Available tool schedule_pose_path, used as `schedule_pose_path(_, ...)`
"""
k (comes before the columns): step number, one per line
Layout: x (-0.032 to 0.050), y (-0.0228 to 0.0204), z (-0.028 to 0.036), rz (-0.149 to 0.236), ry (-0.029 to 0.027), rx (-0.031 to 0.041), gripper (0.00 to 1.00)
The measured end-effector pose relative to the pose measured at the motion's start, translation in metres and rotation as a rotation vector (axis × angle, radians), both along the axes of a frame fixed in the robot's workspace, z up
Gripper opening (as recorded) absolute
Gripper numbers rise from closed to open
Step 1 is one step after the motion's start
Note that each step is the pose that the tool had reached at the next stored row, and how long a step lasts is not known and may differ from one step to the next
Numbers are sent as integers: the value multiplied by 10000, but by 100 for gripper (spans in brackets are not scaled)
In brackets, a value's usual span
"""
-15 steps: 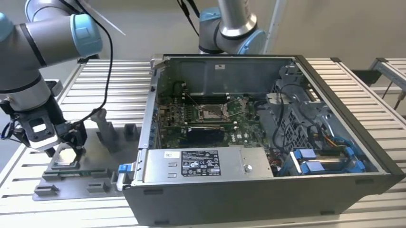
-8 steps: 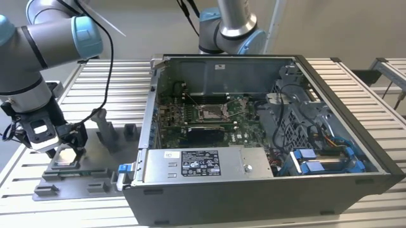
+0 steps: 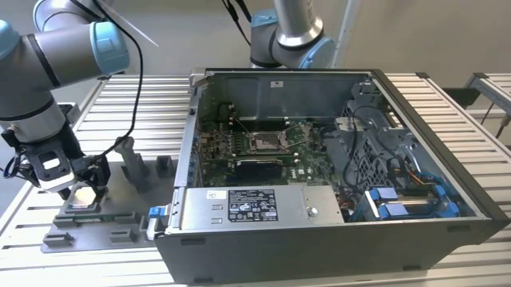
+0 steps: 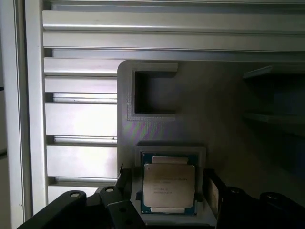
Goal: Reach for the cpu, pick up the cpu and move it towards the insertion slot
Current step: 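Pick up the cpu and move it towards the insertion slot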
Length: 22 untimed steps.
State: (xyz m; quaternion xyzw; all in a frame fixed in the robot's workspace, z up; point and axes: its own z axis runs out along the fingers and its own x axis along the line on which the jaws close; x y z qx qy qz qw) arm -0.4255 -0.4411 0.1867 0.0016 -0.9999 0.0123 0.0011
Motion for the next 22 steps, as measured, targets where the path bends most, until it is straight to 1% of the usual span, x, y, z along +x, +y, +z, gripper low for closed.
schedule_pose_path(4,0,0,-1,0,0,0,100)
schedule_pose_path(5,0,0,-1,0,0,0,0)
schedule_pose_path(13,-1,0,-2,0,1,0,0)
schedule_pose_path(15,0,1,13,0,-6,5,0)
schedule_pose_path(17,-1,0,66,-1,2,0,0)
schedule_pose_path(22,-1,0,205,0,1,1,0)
